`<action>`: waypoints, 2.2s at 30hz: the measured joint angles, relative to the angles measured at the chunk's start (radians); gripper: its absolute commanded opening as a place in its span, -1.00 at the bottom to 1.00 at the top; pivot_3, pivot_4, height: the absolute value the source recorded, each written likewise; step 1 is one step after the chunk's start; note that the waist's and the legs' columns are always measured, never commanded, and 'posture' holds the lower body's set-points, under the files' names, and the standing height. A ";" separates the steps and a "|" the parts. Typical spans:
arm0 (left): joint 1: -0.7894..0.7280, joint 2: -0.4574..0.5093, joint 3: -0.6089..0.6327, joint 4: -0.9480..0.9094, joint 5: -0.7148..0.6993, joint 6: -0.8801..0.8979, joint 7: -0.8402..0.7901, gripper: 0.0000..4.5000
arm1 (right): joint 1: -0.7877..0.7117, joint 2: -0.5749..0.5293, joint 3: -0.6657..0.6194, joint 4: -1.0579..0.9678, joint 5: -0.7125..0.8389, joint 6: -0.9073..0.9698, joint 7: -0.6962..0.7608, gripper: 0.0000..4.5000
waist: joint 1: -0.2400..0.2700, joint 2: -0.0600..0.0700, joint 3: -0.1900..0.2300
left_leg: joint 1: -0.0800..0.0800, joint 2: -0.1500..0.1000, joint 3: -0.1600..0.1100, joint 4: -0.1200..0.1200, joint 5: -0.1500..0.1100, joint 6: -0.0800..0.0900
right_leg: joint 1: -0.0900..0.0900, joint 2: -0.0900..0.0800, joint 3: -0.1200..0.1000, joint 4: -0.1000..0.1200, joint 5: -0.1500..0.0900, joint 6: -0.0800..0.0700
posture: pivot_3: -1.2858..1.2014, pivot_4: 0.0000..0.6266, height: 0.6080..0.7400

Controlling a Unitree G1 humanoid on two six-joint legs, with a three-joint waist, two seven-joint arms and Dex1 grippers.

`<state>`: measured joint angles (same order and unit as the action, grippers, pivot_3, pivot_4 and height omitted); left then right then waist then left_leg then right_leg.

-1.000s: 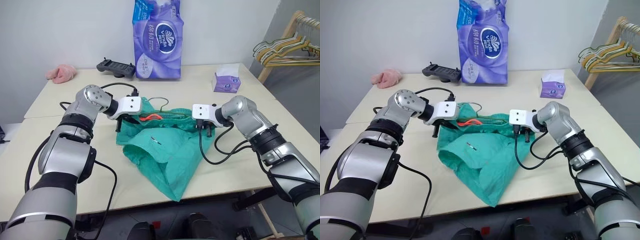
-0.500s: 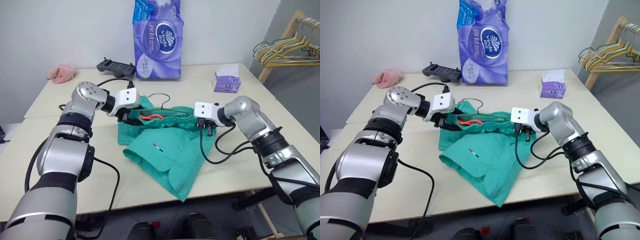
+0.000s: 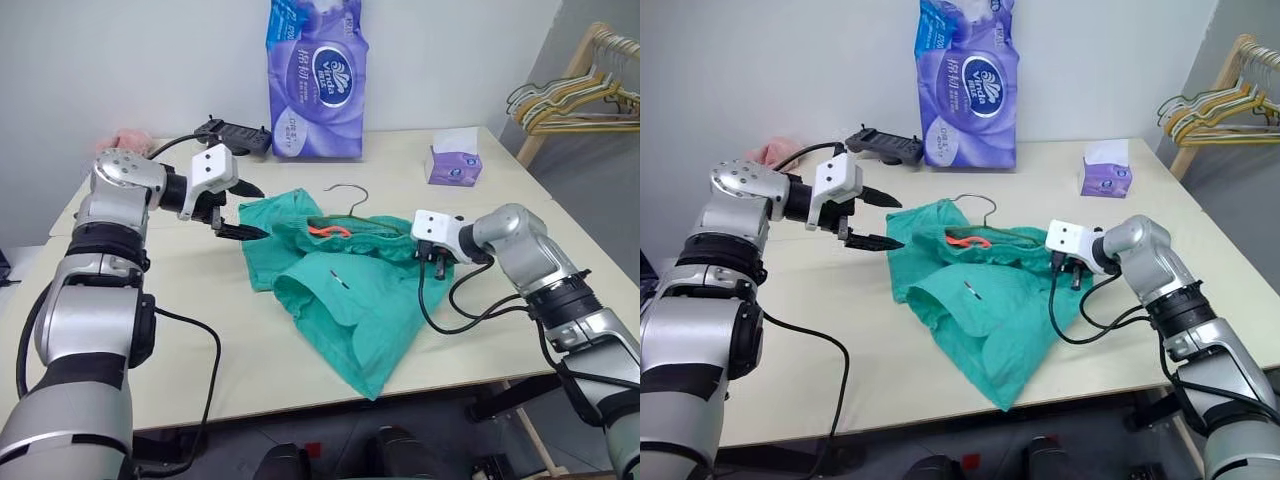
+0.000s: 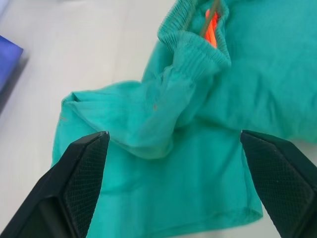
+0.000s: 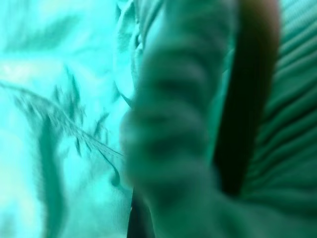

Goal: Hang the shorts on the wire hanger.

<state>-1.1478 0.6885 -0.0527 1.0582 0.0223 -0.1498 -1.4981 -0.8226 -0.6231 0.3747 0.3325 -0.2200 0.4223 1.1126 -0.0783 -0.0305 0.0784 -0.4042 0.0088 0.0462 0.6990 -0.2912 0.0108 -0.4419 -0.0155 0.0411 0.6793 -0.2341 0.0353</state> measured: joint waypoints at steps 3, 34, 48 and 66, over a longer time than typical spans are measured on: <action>0.038 -0.051 0.072 -0.105 -0.093 0.096 0.056 0.99 | 0.027 -0.001 -0.069 -0.023 0.037 0.074 -0.039 -1.00 | 0.010 0.000 0.000 | 0.000 -0.001 0.000 0.000 0.000 0.000 | 0.000 -0.003 0.000 0.000 0.000 0.000 | 0.02 -0.96 1.00; 0.451 -0.562 -0.049 -0.961 -0.376 0.511 0.590 0.99 | 0.509 -0.055 -1.190 -0.058 0.202 0.431 -1.090 -1.00 | -0.005 0.031 -0.021 | 0.007 -0.003 0.007 -0.003 -0.001 0.002 | 0.006 0.002 0.016 -0.007 -0.003 0.004 | -0.14 -0.95 1.00; 0.373 -0.732 -0.186 -0.928 -0.422 0.489 0.461 0.99 | 0.680 -0.312 -1.217 0.183 0.112 0.147 -1.310 -1.00 | -0.115 0.041 -0.035 | 0.044 -0.015 0.012 -0.019 -0.014 0.020 | 0.053 -0.003 0.031 -0.035 -0.017 0.020 | -0.16 -1.00 1.00; 0.324 -0.818 -0.240 -0.762 -0.365 0.295 0.604 0.99 | 0.351 -0.371 -1.209 0.356 0.341 0.269 -1.227 -1.00 | -0.170 0.046 -0.038 | 0.046 -0.018 0.012 -0.019 -0.020 0.021 | 0.056 -0.006 0.033 -0.037 -0.020 0.025 | -0.18 -1.00 1.00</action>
<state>-0.8236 -0.1295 -0.2927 0.2963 -0.3430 0.1449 -0.8937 -0.4711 -0.9938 -0.8347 0.6887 0.1213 0.6911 -0.1141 -0.2485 0.0156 0.0403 -0.3580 -0.0091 0.0587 0.6796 -0.3111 0.0318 -0.3858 -0.0211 0.0746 0.6427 -0.2541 0.0600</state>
